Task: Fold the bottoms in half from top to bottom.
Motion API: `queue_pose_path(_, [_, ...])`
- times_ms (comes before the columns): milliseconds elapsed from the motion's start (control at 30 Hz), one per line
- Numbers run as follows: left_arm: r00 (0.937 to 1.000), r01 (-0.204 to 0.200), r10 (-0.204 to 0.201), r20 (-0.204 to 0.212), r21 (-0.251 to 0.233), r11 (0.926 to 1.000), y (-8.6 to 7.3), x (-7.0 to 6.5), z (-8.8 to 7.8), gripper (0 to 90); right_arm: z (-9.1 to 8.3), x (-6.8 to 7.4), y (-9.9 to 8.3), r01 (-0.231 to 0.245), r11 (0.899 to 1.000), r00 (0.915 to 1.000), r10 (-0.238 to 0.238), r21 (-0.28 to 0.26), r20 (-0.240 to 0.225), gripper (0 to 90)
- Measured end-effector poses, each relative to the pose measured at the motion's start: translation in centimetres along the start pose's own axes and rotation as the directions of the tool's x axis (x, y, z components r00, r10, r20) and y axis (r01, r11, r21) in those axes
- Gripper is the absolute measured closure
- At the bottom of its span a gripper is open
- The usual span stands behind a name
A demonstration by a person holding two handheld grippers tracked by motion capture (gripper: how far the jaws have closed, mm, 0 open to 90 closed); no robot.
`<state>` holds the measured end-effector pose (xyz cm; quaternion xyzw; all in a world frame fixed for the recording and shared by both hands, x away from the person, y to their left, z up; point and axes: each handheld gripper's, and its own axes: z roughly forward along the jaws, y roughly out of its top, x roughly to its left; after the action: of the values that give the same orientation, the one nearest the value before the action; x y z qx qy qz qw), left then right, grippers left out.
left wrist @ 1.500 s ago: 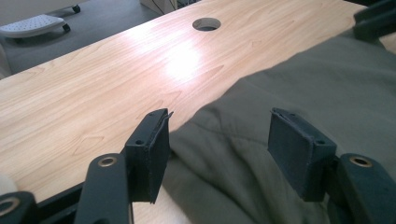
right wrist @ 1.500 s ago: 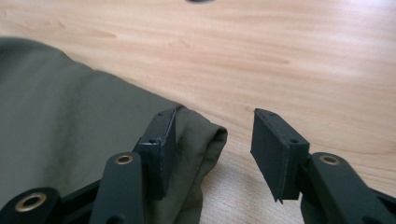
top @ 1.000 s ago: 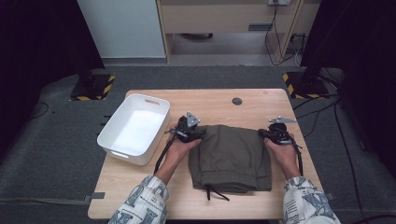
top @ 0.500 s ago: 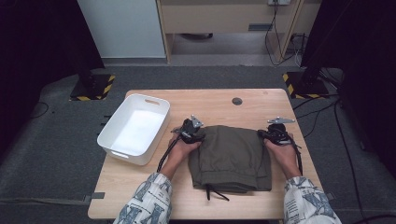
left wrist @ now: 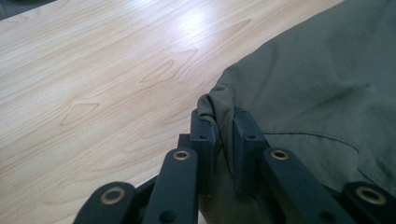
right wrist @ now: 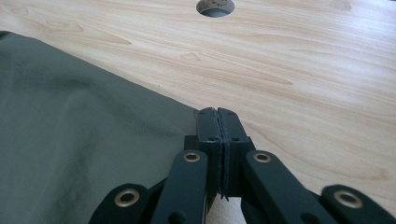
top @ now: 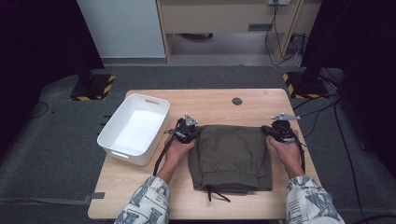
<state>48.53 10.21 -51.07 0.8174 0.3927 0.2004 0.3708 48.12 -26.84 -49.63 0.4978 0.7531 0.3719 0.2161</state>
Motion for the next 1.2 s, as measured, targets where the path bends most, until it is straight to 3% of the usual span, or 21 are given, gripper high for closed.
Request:
queue_pose_path(100, [0.9998,0.02,-0.02,0.005,0.002,0.9998,-0.2,0.2,0.2,80.7,0.3,0.1,0.3,0.013,1.0,0.9998,-0.013,0.01,0.011,89.5])
queue_pose_path(200, [1.0,0.003,-0.003,0.006,0.033,0.9995,-0.6,0.3,0.8,80.6,0.5,0.1,0.5,0.019,1.0,0.9998,-0.019,0.004,0.005,89.4])
queue_pose_path(333, [1.0,0.009,-0.009,0.003,0.018,0.9998,-0.7,0.5,1.0,79.4,0.8,0.2,0.4,0.028,1.0,0.9996,-0.028,0.013,0.006,89.4])
queue_pose_path(600, [0.9997,0.026,-0.026,0.006,-0.039,0.9989,-0.2,1.2,0.4,59.2,0.7,-0.1,0.2,0.021,1.0,0.9992,-0.021,-0.006,-0.033,89.0])
queue_pose_path(733, [0.9995,0.033,-0.033,0.0,-0.048,0.9983,0.0,1.4,0.8,56.9,1.1,-0.1,0.0,0.02,1.0,0.9991,-0.019,0.013,-0.037,88.9])
queue_pose_path(967, [0.9992,0.039,-0.039,-0.001,0.024,0.999,-0.1,1.5,1.8,63.1,1.5,-0.1,-0.3,0.007,1.0,0.999,-0.006,0.022,-0.044,88.6])
queue_pose_path(1133, [0.9994,0.018,-0.02,0.029,0.074,0.9971,-0.2,1.0,1.9,79.9,1.1,0.0,-0.2,0.022,1.0,0.9987,-0.022,0.014,-0.046,89.0])
queue_pose_path(1200, [0.9997,0.002,-0.004,0.023,0.082,0.9966,-0.1,0.9,1.8,81.6,0.9,0.1,-0.1,0.02,1.0,0.9983,-0.02,0.002,-0.054,89.1])
